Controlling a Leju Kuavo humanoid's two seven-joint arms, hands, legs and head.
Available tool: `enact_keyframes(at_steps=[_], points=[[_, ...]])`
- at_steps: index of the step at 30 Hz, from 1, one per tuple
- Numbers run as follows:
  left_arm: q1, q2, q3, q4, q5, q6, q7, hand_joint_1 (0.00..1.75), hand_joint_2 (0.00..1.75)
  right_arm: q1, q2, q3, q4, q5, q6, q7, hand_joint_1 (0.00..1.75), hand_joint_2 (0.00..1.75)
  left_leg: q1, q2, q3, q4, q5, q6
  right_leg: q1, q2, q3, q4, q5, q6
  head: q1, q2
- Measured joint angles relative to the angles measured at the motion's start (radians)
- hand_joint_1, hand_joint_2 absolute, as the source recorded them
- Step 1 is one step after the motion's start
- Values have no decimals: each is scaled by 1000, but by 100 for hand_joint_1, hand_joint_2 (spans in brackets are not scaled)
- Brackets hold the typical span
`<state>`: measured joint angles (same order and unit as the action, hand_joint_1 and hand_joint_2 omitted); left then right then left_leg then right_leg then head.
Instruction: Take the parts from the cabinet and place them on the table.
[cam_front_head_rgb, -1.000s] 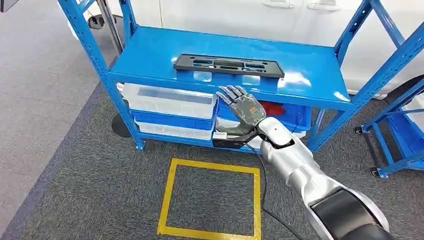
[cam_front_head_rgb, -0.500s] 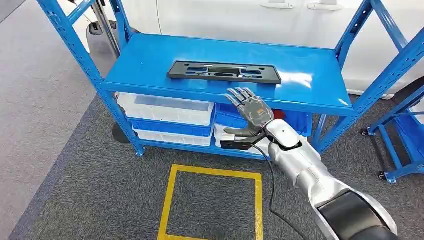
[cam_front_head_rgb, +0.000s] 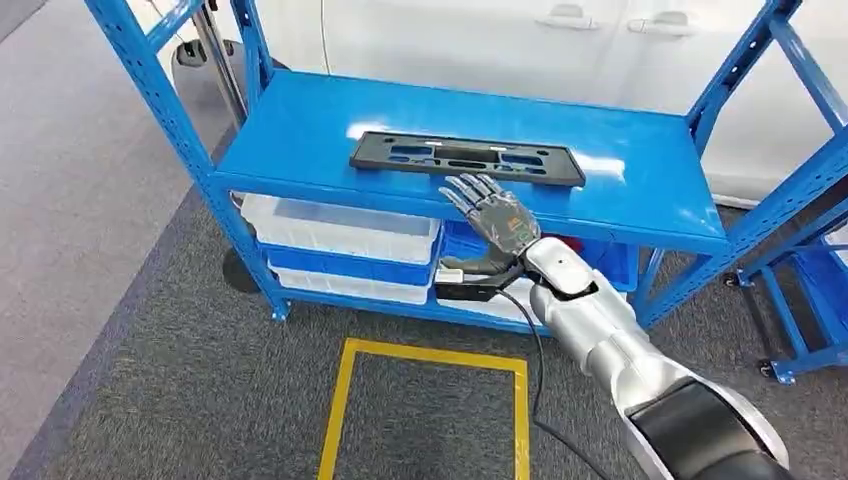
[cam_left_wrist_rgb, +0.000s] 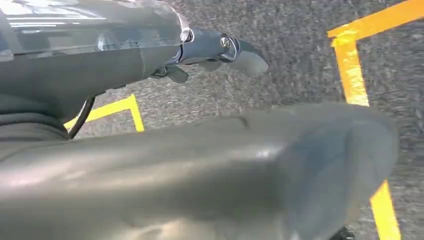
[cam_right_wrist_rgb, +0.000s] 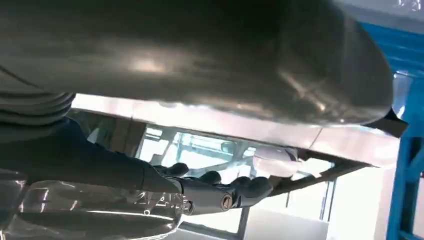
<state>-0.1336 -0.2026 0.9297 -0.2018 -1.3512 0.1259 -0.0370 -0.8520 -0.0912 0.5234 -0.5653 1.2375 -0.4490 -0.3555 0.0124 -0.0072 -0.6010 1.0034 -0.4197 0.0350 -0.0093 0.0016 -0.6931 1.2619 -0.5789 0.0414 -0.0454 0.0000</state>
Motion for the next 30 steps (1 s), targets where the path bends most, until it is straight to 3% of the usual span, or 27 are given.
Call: enact_keyframes(at_steps=[1,2,3,5,6,7,10,11,12,21,22,23,24,25,26,27,29,30], points=[[3,0,0,0,0,0,0,0,0,5,0,1,2,0,0,0,0,0,0,-1,3,1,-6,0,-2,0,-48,64,-13,2,0,0],[5,1,0,0,0,0,0,0,0,8,0,2,3,0,0,0,0,0,-1,-2,10,1,-11,-1,-4,0,-70,72,11,2,0,0],[7,1,0,0,0,0,0,0,0,10,0,2,3,0,0,0,0,0,-1,-3,18,1,-17,-2,-4,0,-63,32,58,0,0,0],[7,0,0,0,-1,0,0,0,0,9,0,5,2,0,0,6,0,0,-1,-5,44,1,-33,-7,-4,-1,11,-158,184,-8,0,0],[7,0,0,0,-2,-1,0,0,0,8,0,5,2,0,0,6,0,0,-1,-5,52,0,-42,-11,-2,-1,42,-244,216,-15,0,0],[5,-1,0,0,-5,-3,-1,0,0,6,0,5,3,0,0,9,0,0,-8,-5,54,2,-48,-19,7,-1,58,-258,199,-19,0,0],[6,0,-1,0,-7,-3,-1,0,0,10,0,5,2,-2,-2,8,0,0,-3,-4,58,-7,-53,-34,11,3,55,-258,186,-36,0,0],[3,0,-1,0,-7,-3,-1,0,0,11,-1,5,2,-3,-2,8,0,0,-9,-3,66,-8,-60,-42,2,4,65,-270,186,-40,0,0],[5,2,-2,0,-8,-3,-1,0,0,12,-3,5,1,-5,-3,6,0,0,-4,0,63,10,-71,-45,0,3,79,-278,185,-45,0,0],[5,1,-2,0,-8,-4,-1,0,0,10,-3,5,1,-6,-3,5,0,0,-5,1,55,25,-78,-46,-2,3,82,-279,183,-48,0,0],[4,2,-2,0,-8,-4,-1,0,0,9,-4,5,1,-7,-3,5,0,0,-4,1,37,64,-96,-47,-2,2,85,-279,181,-51,-1,0],[4,1,-2,0,-8,-5,-1,0,0,9,-3,5,1,-8,-2,0,0,0,-3,1,-4,140,-126,-50,-1,3,89,-279,177,-55,-1,0],[5,2,-2,0,-8,-6,-1,0,0,19,-4,6,1,-12,-2,-3,0,0,-2,1,-105,302,-171,-55,2,3,98,-279,167,-58,0,0],[7,2,-2,0,-8,-7,-1,0,0,23,-4,6,1,-12,-2,-3,0,0,-2,1,-132,330,-162,-55,3,3,103,-278,162,-59,-1,0],[7,4,-2,0,-9,-9,-2,0,0,28,-5,6,-1,-13,-6,0,0,0,-3,1,-56,83,23,-41,5,5,138,-271,131,-53,0,0],[6,5,-4,0,-11,-12,-2,0,0,35,-8,6,-5,-12,-14,6,0,0,-10,1,-29,10,18,-19,12,8,139,-269,114,-31,0,0],[5,5,-6,0,-12,-12,-2,0,0,36,-14,5,-15,-12,-16,9,0,0,-2,1,-13,-3,19,-8,6,6,143,-257,101,-18,0,0],[3,5,-6,0,-12,-13,-2,0,0,33,-15,5,-17,-12,-16,10,0,0,-2,1,-8,-6,15,-1,6,5,122,-213,81,-14,0,0]])
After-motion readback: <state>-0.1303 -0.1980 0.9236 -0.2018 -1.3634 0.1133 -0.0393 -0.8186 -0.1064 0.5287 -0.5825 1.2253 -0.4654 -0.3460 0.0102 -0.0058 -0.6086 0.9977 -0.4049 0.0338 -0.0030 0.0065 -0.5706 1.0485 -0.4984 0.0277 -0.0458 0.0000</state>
